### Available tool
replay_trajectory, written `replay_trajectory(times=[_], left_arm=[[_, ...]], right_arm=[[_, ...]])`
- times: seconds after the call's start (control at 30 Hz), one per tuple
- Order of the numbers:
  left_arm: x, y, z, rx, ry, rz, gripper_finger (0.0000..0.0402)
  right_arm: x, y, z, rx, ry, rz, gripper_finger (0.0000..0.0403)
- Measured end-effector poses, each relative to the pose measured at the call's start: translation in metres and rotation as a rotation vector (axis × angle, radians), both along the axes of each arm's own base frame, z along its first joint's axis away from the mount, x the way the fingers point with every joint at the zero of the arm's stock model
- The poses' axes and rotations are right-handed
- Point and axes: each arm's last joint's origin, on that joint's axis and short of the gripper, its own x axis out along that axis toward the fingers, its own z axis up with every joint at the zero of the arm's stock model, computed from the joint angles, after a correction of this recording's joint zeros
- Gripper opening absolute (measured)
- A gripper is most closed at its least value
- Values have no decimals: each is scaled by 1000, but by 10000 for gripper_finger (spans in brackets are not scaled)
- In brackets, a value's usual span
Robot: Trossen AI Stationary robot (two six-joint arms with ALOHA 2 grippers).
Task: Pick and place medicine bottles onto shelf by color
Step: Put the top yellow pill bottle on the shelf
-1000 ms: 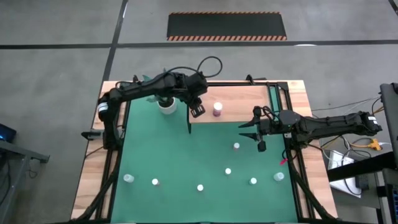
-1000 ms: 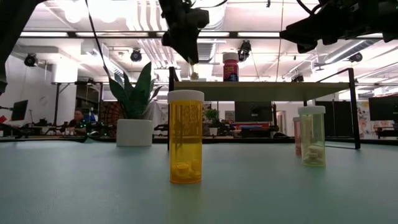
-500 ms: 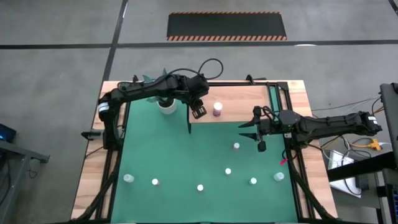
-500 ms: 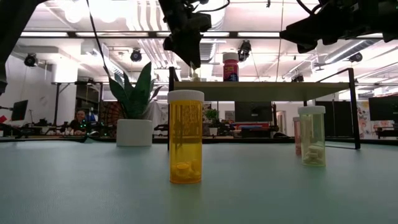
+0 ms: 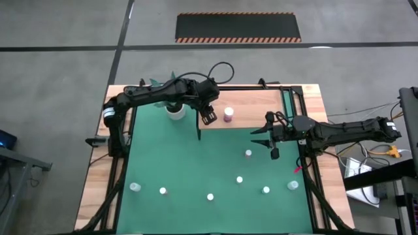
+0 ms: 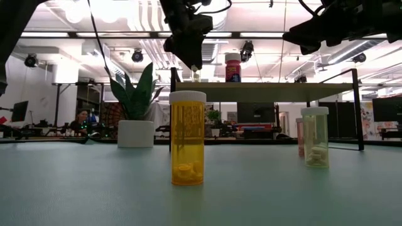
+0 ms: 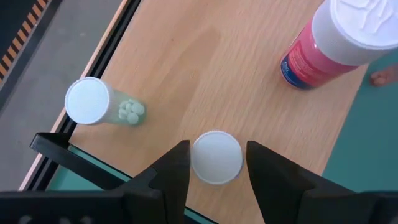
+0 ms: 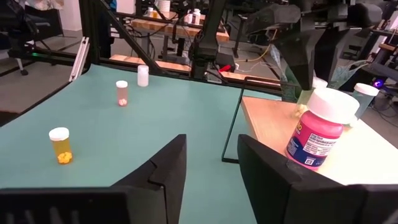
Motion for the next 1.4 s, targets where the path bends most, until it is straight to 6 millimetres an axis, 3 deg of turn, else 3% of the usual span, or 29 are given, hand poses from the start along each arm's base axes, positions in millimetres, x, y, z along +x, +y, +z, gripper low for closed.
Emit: replay_trajectory(times=[0.37, 0.57, 0.73, 0.93, 1.1, 1.4], left_arm=[[-16, -8, 37, 55, -94, -52, 138], [-19, -36, 48, 88, -110, -170, 113], [-14, -47, 40, 131, -74, -259, 83], [-9, -41, 22, 263, -14, -224, 43], [-8, -32, 8, 276, 10, -217, 9], [-7, -26, 2, 284, 20, -194, 3]], right_arm=[[0, 0, 0, 0, 0, -1, 134], [0, 0, -1, -5, 7, 0, 127], [0, 0, -1, -5, 6, 0, 131], [0, 0, -1, 1, 7, -1, 133], [0, 0, -1, 1, 7, -1, 126], [0, 0, -1, 1, 9, -1, 128]])
